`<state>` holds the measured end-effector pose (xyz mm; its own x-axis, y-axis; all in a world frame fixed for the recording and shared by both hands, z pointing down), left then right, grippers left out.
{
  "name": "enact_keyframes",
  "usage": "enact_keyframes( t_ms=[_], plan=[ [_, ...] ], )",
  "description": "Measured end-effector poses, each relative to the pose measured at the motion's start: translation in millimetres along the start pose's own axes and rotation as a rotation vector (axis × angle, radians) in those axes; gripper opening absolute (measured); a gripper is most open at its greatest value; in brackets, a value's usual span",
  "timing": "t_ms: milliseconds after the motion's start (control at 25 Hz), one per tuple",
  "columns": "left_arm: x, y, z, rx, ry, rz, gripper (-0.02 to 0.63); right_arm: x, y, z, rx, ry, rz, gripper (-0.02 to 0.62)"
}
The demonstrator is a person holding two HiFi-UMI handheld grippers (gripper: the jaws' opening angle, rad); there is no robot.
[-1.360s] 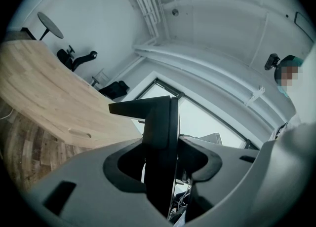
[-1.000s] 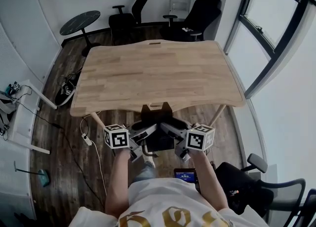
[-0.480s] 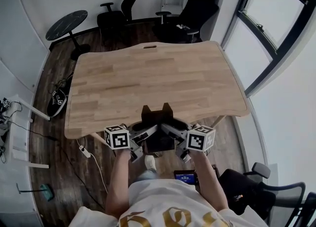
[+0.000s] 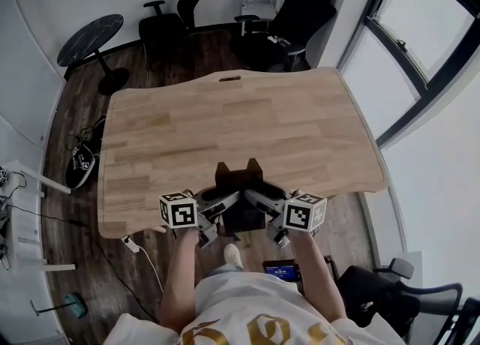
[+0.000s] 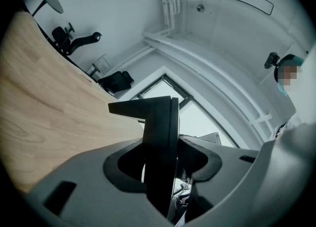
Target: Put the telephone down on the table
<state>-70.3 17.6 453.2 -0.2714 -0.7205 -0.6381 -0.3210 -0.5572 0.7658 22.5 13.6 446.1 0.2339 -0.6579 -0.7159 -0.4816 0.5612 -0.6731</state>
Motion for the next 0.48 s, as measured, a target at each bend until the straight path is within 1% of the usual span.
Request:
enact_keyframes(
  t_ms=[200, 480],
  plan=[
    [14.7, 21.5, 1.5, -0.008, 0.015, 0.011, 0.193, 6.3, -10.0, -22.0, -0.013, 0.006, -0.010, 0.221],
    [31.9, 35.8, 1.1, -0.008, 0.033, 0.004, 0.192, 16.0, -17.7, -39.5, -0.013, -0.011, -0.022, 0.221]
  ],
)
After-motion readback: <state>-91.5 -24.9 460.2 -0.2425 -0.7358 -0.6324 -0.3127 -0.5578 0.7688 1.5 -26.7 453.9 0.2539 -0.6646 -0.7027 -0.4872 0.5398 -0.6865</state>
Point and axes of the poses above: the fingertips, and each gripper's own axes: z backward along the fingers, y to its left, x out of its top, the point moved 3 cm from there along z, backward along the fingers, and after that the axes turned 1 degree about x, right-handed, at the moved point
